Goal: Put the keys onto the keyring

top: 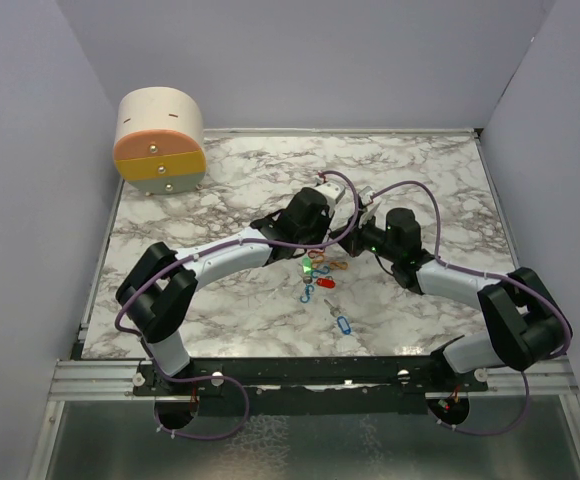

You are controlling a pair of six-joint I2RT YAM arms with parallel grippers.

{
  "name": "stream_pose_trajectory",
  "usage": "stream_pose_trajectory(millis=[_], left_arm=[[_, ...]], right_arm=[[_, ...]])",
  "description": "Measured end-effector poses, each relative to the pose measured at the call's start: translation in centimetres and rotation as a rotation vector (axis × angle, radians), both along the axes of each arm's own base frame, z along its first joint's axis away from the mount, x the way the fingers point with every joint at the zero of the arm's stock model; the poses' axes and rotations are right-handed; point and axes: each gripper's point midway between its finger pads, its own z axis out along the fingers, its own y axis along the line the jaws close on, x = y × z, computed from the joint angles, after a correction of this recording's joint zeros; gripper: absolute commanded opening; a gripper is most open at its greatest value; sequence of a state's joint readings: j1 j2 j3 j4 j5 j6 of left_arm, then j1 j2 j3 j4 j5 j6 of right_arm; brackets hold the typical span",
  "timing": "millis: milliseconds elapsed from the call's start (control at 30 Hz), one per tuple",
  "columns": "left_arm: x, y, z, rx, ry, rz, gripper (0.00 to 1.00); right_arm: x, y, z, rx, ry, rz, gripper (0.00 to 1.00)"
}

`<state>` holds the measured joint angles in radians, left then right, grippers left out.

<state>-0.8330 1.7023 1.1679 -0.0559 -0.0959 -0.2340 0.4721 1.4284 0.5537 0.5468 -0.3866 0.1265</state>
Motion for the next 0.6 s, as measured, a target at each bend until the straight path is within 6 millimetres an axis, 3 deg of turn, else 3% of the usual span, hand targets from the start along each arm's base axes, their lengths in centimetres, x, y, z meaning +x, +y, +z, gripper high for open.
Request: stream_pose_trajectory(millis=[600], left_arm=[[0.15, -0.18, 0.04, 0.02, 0.006, -0.01, 0.0]], right_arm=[[0.37, -0.35, 0.27, -0.004, -0.011, -0.028, 0.01]])
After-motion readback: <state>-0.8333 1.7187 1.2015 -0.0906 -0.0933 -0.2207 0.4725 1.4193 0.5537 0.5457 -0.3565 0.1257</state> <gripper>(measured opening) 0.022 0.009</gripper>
